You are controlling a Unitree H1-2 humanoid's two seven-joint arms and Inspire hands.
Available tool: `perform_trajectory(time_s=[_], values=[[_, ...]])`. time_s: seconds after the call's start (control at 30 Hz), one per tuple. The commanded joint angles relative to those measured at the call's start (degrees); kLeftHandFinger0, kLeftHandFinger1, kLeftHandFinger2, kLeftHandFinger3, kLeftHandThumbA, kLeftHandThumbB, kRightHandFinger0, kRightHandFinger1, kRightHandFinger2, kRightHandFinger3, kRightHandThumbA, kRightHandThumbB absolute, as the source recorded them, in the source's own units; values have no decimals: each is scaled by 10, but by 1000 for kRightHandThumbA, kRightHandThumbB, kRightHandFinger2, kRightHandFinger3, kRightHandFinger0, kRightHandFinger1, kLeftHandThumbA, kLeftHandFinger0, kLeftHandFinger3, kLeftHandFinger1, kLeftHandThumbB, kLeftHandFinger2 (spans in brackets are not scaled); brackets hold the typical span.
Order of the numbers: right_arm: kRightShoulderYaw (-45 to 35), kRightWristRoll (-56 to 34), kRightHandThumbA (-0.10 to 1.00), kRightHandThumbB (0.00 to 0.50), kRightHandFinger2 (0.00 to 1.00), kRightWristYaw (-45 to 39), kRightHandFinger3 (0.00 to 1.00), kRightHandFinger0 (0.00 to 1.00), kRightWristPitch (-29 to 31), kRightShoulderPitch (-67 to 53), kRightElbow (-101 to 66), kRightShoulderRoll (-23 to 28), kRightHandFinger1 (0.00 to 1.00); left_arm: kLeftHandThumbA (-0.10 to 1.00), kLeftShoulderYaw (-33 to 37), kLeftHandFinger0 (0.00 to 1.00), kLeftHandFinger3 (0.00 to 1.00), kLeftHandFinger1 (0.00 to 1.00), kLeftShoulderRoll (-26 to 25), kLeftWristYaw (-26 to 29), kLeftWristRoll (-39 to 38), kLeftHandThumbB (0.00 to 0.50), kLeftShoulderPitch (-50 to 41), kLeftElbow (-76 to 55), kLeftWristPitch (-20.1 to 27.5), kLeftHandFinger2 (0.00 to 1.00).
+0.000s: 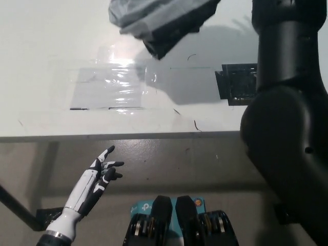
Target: Use the right hand to pick up a rubix's cube and place it into a plastic bag and lift the bag
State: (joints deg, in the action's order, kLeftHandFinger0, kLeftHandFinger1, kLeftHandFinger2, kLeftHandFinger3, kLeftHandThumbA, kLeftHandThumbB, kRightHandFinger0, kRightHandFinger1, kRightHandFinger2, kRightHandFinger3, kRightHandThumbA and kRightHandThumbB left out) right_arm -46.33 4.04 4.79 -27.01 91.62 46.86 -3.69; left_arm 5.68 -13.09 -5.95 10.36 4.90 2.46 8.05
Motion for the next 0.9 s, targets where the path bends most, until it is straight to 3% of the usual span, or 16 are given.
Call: perform_trajectory(time_s=[0.0,0.23,0.37,0.47,0.67,0.7,0.77,0.83,0.87], values=[[14,-112,-100,50,851,50,1000,0,7,167,-96,-13,246,1000,4,712,1000,652,-11,-8,10,78,5,-21,8,786],[30,-128,-100,56,810,57,1000,0,33,136,-87,-15,240,1000,7,724,1000,634,-13,-10,12,81,6,-18,11,768],[42,-131,-100,43,845,67,1000,0,45,125,-69,-12,279,1000,8,745,1000,634,-14,-11,12,86,6,-19,8,767],[58,-141,-100,70,905,74,1000,0,67,99,-40,-12,325,1000,10,774,1000,631,-15,-11,16,83,4,-25,1,767],[84,-157,-100,77,904,71,1000,0,109,58,9,-16,340,1000,14,814,1000,620,-17,-12,20,93,4,-26,0,756],[91,-158,-100,75,907,69,944,0,119,50,22,-17,350,1000,15,812,1000,622,-17,-13,21,86,4,-25,2,757],[99,-158,-100,77,904,67,518,0,136,39,42,-19,366,1000,15,806,1000,622,-18,-13,21,80,4,-24,3,760],[107,-161,-100,83,886,66,444,0,159,28,69,-21,388,1000,15,795,1000,621,-19,-13,23,78,4,-25,2,763],[112,-161,-100,85,896,66,538,0,172,22,84,-23,406,1000,16,792,1000,621,-20,-13,26,79,4,-26,3,764]])
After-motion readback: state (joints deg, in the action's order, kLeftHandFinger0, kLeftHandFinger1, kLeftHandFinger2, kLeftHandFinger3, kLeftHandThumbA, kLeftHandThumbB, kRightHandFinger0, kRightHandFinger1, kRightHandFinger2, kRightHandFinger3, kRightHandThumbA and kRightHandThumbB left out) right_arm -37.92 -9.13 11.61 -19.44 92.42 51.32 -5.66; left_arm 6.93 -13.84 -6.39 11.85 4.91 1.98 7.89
